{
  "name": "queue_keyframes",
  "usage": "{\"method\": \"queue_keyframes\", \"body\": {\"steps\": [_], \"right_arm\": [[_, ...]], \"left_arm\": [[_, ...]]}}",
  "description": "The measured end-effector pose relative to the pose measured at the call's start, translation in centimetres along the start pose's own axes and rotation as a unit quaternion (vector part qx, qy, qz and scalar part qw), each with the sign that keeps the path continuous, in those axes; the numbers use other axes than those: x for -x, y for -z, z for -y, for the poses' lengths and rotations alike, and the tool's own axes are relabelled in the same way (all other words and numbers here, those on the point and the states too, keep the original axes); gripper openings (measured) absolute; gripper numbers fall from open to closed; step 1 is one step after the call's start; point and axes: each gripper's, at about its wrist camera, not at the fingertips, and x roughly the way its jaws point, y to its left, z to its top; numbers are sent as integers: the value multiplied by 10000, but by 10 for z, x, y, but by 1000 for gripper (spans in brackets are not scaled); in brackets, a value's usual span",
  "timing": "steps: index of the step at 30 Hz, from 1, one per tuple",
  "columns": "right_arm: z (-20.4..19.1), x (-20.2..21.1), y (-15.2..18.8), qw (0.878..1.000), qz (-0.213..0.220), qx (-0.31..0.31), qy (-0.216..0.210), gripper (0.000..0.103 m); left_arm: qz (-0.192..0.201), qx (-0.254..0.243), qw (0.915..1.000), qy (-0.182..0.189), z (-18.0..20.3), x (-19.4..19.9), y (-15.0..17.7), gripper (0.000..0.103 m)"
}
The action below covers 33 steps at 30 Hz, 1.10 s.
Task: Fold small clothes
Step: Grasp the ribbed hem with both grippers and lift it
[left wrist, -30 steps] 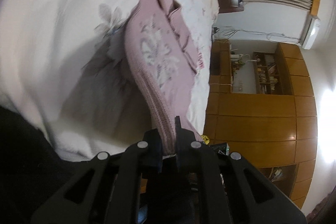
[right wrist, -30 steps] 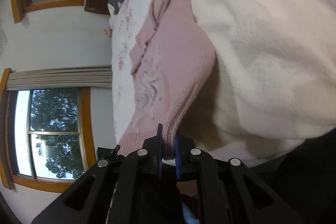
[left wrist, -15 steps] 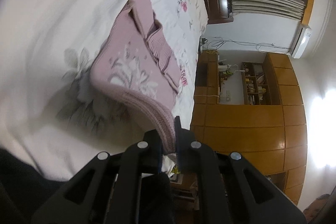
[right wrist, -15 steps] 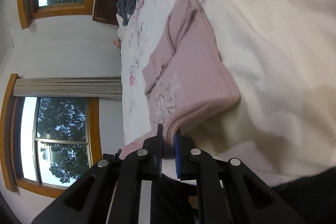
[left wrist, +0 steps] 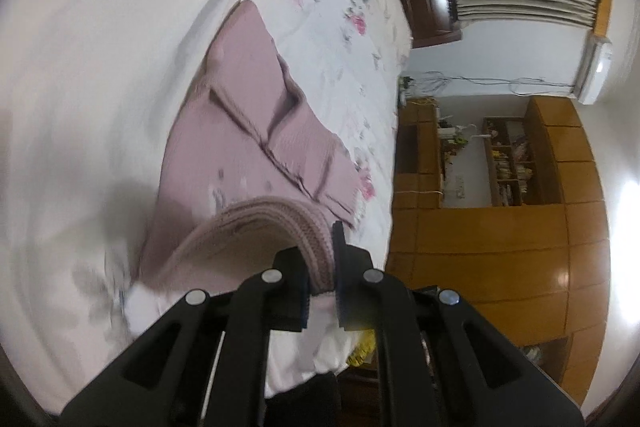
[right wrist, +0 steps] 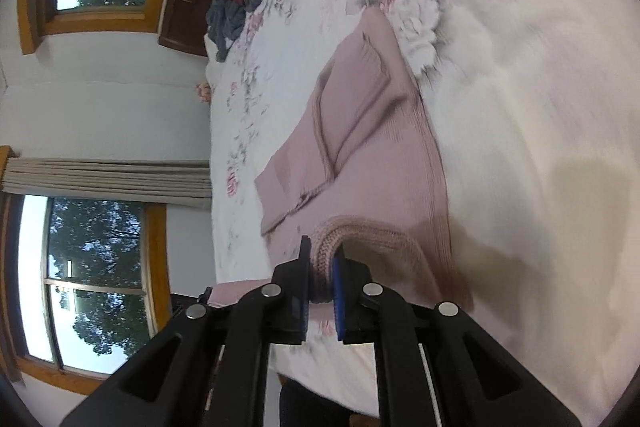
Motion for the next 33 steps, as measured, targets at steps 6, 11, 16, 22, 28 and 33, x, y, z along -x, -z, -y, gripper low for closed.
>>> {"method": "queue_keyframes", "body": {"steps": [6,11,16,22,28,33], "right_arm": [[-2,-47,-57,9991,-151,44,386,9],[10,-83,-91,9969,-305,-10,728,10],[18,-93,-112,9968,-402,-44,692,19],[-3,-72,-123,9923,-153,814,924,30],[-12,-92,-117,9768,-395,1542,1431,37],[-2,-102,-114,9734,-481,1583,1582,40]], "left_arm": [[-59,107,9991,-401,-10,-45,-56,7],[-246,155,9974,-666,-21,-81,-90,9],[-252,7,9942,-1042,-24,-94,-107,30],[-156,-999,9838,-1481,4,-85,-109,56],[-419,-1015,9775,-1799,-8,-97,-114,61],[-592,-1238,9692,-2045,-8,-110,-111,62]]}}
